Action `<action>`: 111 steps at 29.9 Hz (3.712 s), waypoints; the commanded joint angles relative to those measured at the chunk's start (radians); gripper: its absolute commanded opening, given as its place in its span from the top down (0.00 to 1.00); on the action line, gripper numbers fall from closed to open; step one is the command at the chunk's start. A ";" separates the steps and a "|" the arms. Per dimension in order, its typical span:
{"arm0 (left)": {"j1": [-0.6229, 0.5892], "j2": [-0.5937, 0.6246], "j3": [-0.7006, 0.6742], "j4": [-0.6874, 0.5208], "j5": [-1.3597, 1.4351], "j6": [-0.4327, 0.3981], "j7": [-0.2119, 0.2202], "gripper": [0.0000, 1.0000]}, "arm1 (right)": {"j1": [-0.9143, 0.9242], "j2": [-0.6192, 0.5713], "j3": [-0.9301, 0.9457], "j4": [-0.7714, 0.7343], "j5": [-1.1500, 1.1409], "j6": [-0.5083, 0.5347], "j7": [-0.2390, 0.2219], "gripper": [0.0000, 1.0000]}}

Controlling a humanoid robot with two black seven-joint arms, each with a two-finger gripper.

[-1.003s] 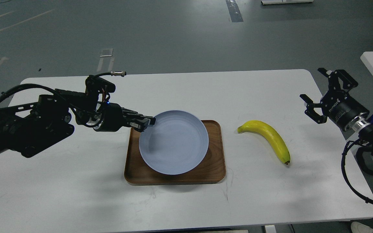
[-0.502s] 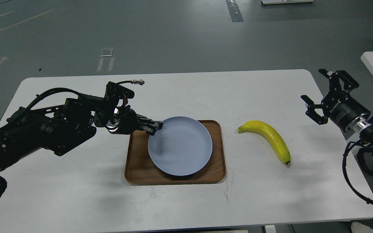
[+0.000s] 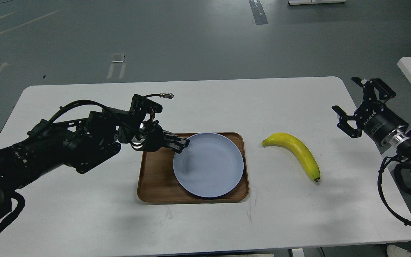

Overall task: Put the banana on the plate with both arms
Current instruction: 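Open the left gripper and raise it away from the plate, then reach the right gripper down to the yellow banana, then grasp the banana with the right gripper and lift it, then carry the banana with the right gripper over the plate and lower it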

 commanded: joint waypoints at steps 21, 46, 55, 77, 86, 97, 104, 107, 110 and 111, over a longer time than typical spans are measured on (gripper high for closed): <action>-0.020 0.264 -0.092 -0.013 -1.266 -0.019 -0.040 0.02 | 0.009 -0.008 -0.005 0.003 -0.011 0.000 0.000 0.00; 0.275 0.365 -0.413 -0.013 -1.453 -0.149 -0.040 0.02 | 0.564 -0.035 -0.494 0.069 -1.089 0.000 0.000 0.00; 0.275 0.364 -0.413 -0.013 -1.453 -0.149 -0.040 0.02 | 0.646 0.135 -0.770 -0.030 -1.276 0.000 0.000 0.00; 0.270 0.365 -0.416 -0.013 -1.453 -0.149 -0.040 0.02 | 0.592 0.279 -0.918 -0.116 -1.278 -0.096 0.000 0.54; 0.269 0.365 -0.416 -0.013 -1.453 -0.149 -0.040 0.02 | 0.613 0.253 -0.930 -0.106 -1.278 -0.096 0.000 0.94; 0.266 0.368 -0.417 -0.016 -1.453 -0.149 -0.040 0.02 | 0.820 0.219 -0.915 0.012 -1.244 -0.090 0.000 0.93; 0.263 0.375 -0.419 -0.016 -1.453 -0.149 -0.040 0.02 | 0.850 0.404 -0.924 0.028 -1.105 -0.073 0.000 0.92; 0.260 0.376 -0.419 -0.016 -1.453 -0.149 -0.040 0.02 | 0.847 0.471 -0.930 0.022 -1.083 -0.071 0.000 0.91; 0.258 0.382 -0.419 -0.018 -1.453 -0.149 -0.040 0.02 | 0.845 0.534 -0.933 0.003 -1.080 -0.062 0.000 0.91; 0.258 0.382 -0.419 -0.018 -1.453 -0.149 -0.040 0.02 | 0.845 0.546 -0.938 0.002 -1.080 -0.058 0.000 0.91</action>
